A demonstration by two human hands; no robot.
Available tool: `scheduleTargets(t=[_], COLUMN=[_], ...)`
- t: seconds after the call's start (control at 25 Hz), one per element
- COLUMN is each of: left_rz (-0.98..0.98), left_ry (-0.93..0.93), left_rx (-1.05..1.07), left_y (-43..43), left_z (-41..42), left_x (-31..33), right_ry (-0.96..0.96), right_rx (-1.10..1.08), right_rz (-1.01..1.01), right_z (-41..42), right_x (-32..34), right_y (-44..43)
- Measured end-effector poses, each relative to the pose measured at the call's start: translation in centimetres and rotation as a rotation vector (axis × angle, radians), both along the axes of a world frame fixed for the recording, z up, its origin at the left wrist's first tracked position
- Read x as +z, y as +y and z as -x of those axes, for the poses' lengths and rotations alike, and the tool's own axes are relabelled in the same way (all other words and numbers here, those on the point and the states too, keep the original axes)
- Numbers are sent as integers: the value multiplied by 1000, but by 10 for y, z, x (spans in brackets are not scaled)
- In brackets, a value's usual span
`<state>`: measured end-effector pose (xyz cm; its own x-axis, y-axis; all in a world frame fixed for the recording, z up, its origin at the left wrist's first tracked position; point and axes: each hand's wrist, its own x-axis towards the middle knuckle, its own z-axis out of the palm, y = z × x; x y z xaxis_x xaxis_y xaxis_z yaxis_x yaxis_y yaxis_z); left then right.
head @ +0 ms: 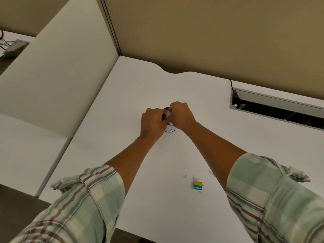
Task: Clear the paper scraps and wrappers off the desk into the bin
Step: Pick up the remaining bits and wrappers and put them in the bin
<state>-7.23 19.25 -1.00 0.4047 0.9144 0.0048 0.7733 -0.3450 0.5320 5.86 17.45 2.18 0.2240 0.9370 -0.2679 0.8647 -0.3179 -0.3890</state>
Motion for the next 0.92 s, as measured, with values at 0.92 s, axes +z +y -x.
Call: scheduleTargets(t=[0.92], left_rz=[112], left_ry=[-211], left_rx=[-76], left_y=[-118], left_z=[-1], left_x=[-24], right_ry=[286], right_rx=[-482], right_rz=[-131], right_z=[-68], right_x=[-30], right_y=[-138])
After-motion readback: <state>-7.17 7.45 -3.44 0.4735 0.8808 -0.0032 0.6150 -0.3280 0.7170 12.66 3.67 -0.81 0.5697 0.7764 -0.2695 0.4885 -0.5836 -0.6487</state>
